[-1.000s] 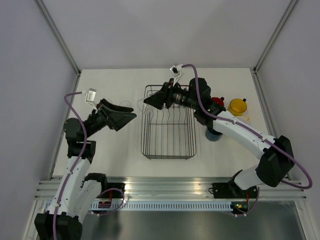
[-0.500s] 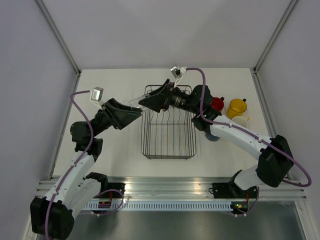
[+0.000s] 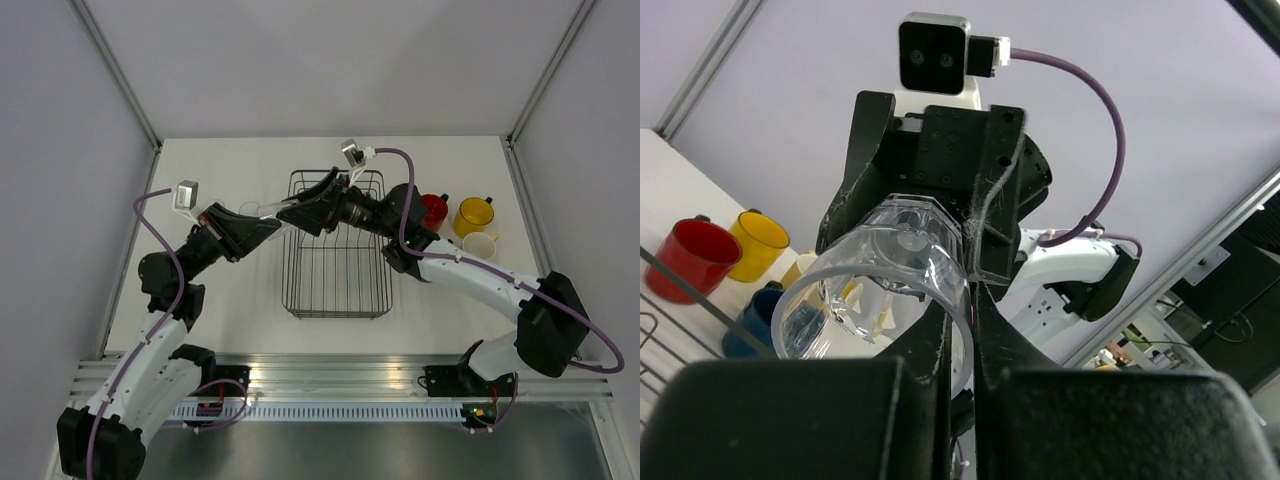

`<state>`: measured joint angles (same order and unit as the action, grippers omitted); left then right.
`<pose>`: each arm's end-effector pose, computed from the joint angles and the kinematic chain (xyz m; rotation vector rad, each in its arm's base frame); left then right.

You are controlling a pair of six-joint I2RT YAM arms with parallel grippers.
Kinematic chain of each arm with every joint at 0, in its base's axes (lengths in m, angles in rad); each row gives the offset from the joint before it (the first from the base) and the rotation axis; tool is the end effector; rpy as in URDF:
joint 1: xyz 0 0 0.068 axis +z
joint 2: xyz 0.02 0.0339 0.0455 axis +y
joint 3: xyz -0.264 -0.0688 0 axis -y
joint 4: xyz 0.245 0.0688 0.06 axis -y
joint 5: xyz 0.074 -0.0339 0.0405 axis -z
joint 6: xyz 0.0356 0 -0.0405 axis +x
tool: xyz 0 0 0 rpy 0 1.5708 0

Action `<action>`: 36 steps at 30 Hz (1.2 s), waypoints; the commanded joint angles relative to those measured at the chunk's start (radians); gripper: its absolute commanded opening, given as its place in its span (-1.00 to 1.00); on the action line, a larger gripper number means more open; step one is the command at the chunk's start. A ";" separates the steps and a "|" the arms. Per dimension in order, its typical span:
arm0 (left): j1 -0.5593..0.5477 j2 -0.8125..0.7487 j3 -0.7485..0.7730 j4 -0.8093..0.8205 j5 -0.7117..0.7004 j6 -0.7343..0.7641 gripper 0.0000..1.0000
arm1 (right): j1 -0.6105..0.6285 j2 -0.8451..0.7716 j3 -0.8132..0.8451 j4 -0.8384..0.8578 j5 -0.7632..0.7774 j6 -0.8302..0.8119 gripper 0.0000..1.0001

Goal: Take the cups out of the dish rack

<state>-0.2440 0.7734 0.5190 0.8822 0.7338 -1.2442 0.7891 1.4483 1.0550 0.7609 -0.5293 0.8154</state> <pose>0.1540 -0.0629 0.3533 0.1864 1.2696 -1.6510 0.2231 0.2503 0.3747 -0.5162 1.3596 1.6714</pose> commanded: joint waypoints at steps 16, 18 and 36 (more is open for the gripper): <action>0.002 0.030 0.435 -1.150 -0.602 0.667 -0.95 | -0.082 -0.325 -0.049 -0.530 0.474 -0.346 0.96; 0.005 0.100 0.525 -1.285 -0.760 0.690 -0.95 | -0.083 -0.362 -0.056 -0.598 0.518 -0.378 0.96; 0.397 0.786 1.012 -1.634 -0.781 0.824 -0.95 | -0.085 -0.473 -0.122 -0.867 0.618 -0.490 0.95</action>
<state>0.1051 1.4826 1.4494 -0.6838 -0.0673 -0.4839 0.7086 0.9863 0.9428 -0.0898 0.0689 0.3527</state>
